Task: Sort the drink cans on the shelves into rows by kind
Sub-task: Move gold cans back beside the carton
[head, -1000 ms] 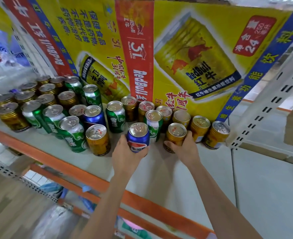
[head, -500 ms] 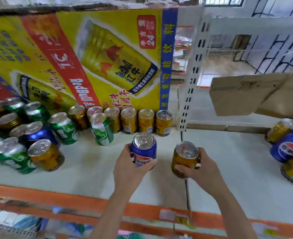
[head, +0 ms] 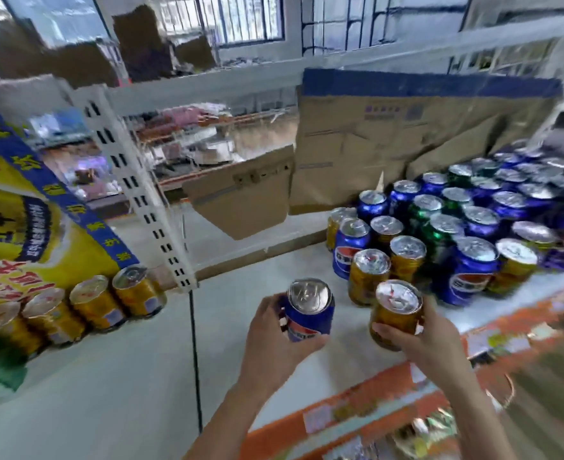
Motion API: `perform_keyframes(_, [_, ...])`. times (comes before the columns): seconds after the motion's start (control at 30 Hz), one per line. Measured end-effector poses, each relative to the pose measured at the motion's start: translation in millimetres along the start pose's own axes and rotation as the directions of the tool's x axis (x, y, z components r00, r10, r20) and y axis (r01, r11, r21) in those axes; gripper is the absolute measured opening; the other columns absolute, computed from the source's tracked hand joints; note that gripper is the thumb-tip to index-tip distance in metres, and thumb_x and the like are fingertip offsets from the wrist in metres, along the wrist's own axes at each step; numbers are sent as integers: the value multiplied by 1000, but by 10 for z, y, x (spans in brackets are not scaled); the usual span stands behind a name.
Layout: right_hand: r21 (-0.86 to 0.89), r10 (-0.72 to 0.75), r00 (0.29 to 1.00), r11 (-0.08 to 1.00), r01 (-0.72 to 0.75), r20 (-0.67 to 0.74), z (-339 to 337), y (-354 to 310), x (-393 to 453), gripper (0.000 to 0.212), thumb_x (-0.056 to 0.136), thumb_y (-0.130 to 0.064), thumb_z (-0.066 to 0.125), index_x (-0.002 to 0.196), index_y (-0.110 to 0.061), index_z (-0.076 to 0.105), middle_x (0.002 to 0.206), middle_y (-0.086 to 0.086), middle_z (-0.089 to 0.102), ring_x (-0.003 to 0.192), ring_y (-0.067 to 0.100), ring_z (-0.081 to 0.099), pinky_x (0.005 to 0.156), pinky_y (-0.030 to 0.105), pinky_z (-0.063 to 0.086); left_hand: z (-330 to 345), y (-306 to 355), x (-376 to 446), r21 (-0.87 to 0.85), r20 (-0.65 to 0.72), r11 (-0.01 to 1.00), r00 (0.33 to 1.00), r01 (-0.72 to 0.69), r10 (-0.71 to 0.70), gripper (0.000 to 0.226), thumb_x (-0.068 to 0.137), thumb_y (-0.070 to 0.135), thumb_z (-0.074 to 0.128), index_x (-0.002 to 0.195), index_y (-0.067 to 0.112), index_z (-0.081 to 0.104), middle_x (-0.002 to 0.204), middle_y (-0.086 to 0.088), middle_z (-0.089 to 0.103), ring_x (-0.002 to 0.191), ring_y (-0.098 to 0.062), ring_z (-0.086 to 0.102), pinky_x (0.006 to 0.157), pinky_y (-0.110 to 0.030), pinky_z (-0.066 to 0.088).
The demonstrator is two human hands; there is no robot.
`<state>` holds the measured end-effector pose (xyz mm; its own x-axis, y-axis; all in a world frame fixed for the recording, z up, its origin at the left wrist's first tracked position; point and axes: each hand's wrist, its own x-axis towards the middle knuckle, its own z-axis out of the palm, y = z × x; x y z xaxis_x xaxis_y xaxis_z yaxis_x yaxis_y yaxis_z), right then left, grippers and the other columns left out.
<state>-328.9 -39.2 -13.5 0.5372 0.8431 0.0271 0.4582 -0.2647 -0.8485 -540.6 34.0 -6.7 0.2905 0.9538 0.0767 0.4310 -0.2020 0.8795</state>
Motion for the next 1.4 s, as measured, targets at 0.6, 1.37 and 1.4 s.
perform_keyframes(0.6, [-284,81,979,950,-132,-184,-351,413,490,52,70,-33,79,92,-5,42,89,12,52,85,32,52,63,38,40,1192,370,288,50,121,995,989,-87,80,85,62,36,85,129,16,37,124,5,40,114,-7,46,90,-10,37])
perform_keyframes(1.37, [-278,-351,816,816,507,458,1112,-635,-398,43,90,-26,59,129,-18,46,124,-2,48,111,15,52,81,17,32,-1489,-697,-621,522,-213,845,977,117,-4,40,91,33,58,127,20,50,123,5,48,119,-13,39,92,-17,28])
perform_keyframes(1.4, [-261,-365,797,808,528,482,1215,-680,-411,45,90,-25,59,131,-18,45,126,-2,48,114,16,51,83,17,32,-1592,-763,-701,521,-242,841,970,147,-19,39,90,32,58,127,19,51,122,5,48,118,-14,40,91,-17,28])
